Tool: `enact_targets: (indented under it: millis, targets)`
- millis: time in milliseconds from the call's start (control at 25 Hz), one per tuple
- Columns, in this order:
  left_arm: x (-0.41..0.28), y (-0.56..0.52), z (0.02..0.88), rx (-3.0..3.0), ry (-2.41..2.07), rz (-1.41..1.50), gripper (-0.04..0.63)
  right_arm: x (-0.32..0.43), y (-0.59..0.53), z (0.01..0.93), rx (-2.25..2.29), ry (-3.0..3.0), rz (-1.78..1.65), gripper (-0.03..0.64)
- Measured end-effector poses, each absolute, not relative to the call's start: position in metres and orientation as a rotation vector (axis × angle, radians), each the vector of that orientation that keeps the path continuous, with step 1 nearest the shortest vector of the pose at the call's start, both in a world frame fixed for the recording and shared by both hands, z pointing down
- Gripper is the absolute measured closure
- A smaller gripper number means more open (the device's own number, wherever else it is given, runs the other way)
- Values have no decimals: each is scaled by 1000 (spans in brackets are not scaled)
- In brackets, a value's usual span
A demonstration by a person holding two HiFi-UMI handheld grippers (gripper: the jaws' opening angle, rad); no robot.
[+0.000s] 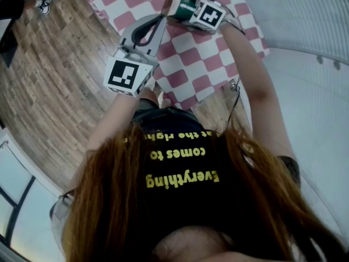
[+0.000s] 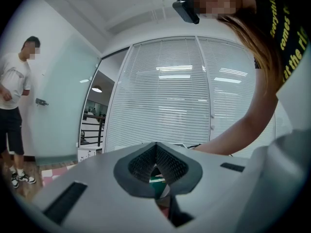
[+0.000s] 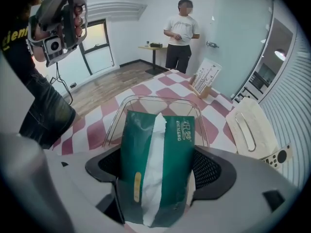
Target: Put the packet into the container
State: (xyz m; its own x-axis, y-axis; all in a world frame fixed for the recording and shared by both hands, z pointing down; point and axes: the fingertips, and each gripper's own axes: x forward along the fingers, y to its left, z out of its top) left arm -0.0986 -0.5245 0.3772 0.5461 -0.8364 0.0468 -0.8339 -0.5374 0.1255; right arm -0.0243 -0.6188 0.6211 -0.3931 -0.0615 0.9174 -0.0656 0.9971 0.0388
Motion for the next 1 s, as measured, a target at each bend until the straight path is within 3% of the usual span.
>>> enact_targets:
  millis: [520,560,640,680,1000]
  targets:
    - [-102,-526,372,2632,-1459,-22,594,-49,-619,562,208,-2213,95,192]
    - [-101,-526,371,2627,-1458,-19,594,-48,-618,558,231,-2224,103,241]
    - [-99,-525,371,2635,-1449,-23,595,-47,-619,549,300,-2247,92,527]
    - [-98,-525,371,2642,-1444,-25,594,-46,-618,547,326,-2262,94,576]
    - [-88,-520,372,2676,-1434,-20,594,-43,-604,514,588,-2441,199,602]
